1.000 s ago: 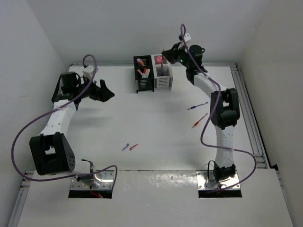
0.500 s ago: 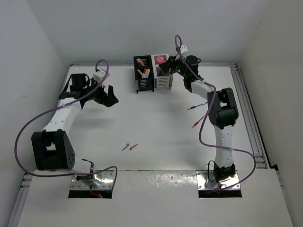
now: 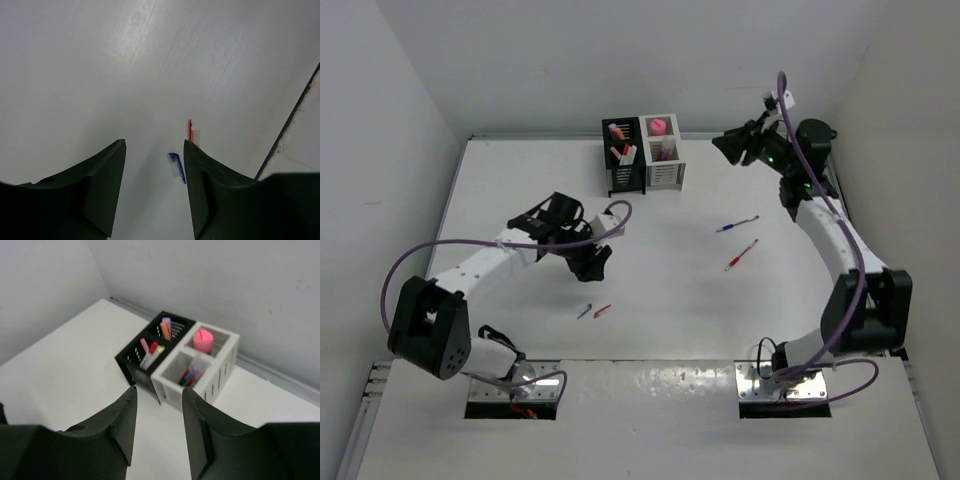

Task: Sort the stationery into containers
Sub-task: Place the pen in the storage box, then pick up the pen cap from the center of the board.

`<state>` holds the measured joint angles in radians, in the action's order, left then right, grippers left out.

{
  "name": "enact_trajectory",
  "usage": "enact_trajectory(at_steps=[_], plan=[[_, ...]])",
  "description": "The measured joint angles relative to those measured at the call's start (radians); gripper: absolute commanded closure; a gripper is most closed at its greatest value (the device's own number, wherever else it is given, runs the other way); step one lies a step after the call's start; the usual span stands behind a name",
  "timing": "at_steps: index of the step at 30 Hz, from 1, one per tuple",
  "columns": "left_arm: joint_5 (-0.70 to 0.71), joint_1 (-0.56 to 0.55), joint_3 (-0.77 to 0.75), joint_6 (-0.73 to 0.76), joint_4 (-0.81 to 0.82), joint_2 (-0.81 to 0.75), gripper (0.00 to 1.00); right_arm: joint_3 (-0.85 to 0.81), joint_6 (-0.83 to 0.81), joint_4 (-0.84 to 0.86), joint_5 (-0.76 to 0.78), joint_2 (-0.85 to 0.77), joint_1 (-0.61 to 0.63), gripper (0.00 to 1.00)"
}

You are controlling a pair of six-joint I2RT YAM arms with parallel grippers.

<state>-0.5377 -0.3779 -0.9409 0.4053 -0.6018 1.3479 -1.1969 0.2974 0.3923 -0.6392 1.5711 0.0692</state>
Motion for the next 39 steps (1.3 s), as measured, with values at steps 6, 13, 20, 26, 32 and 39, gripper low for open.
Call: enact_trajectory(at_steps=[6, 13, 20, 26, 32, 39], plan=[[0.142, -0.139, 0.000, -0.016, -0.068, 0.103, 0.45, 0.249, -0.123, -0.183, -0.060, -0.254, -0.118, 0.60], [0.263, -0.234, -0.006, -0.079, -0.129, 0.175, 0.36, 0.398, -0.219, -0.380, -0.075, -0.350, -0.206, 0.60], [0.300, -0.296, -0.006, -0.172, -0.144, 0.173, 0.40, 0.401, -0.227, -0.402, -0.080, -0.376, -0.233, 0.60], [0.350, -0.389, -0.004, -0.248, -0.121, 0.173, 0.49, 0.406, -0.227, -0.407, -0.083, -0.388, -0.233, 0.59], [0.422, -0.432, 0.000, -0.298, -0.098, 0.198, 0.59, 0.406, -0.227, -0.430, -0.086, -0.393, -0.238, 0.59], [0.462, -0.430, 0.000, -0.320, -0.097, 0.244, 0.59, 0.406, -0.227, -0.432, -0.087, -0.393, -0.238, 0.59]])
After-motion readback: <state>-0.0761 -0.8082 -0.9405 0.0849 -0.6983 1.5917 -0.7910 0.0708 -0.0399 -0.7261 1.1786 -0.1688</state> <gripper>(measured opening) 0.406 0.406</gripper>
